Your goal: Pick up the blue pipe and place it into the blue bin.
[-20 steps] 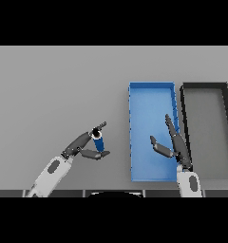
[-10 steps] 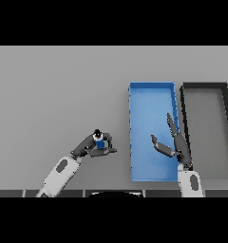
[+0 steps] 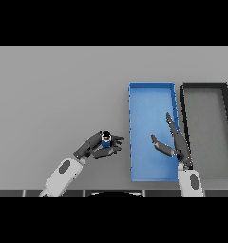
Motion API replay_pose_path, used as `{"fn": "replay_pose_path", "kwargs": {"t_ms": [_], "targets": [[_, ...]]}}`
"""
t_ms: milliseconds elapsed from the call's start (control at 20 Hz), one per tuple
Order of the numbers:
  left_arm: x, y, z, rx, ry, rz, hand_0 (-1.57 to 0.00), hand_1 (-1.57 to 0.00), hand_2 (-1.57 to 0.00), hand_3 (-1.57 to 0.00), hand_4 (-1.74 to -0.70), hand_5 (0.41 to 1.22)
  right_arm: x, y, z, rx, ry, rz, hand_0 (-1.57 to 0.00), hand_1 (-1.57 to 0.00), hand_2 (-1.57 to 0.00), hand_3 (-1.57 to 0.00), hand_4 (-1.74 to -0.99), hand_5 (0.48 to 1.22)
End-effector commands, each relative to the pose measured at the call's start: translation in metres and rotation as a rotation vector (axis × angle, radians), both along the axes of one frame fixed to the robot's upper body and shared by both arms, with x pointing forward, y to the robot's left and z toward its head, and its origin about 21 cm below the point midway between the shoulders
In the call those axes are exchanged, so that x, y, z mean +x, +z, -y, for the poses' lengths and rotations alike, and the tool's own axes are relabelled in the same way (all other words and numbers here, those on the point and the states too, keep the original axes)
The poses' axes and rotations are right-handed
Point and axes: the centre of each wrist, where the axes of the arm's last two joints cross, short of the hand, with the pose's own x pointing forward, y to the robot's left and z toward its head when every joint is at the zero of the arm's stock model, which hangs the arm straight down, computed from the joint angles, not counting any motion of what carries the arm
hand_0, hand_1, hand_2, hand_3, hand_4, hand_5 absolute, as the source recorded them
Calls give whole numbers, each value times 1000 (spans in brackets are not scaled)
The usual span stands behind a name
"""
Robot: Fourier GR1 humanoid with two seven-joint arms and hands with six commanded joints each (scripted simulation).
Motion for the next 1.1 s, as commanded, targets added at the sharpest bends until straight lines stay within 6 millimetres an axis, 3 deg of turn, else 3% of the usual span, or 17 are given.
{"fn": "replay_pose_path", "kwargs": {"t_ms": [0,350,900,1050], "targets": [[-1,5,6,-5,-13,15,-1503,-1512,-1519,-1445,-1710,1199,2,0,-2,-3,0,-7,1,1,1,1,-1280,660],[7,51,26,-44,-78,66,-1557,-1559,-1560,-1447,-1724,1216,2,-1,1,-48,-13,-11,1,1,1,1,-1272,684],[2,56,24,14,-84,50,-1570,-1570,-1570,-1442,-1730,1220,13,-3,8,-25,48,-29,1,1,1,1,-1243,687],[3,56,25,7,-88,43,-1570,-1570,-1571,-1440,-1730,1220,15,6,10,51,98,18,1,1,1,1,-1215,669]]}}
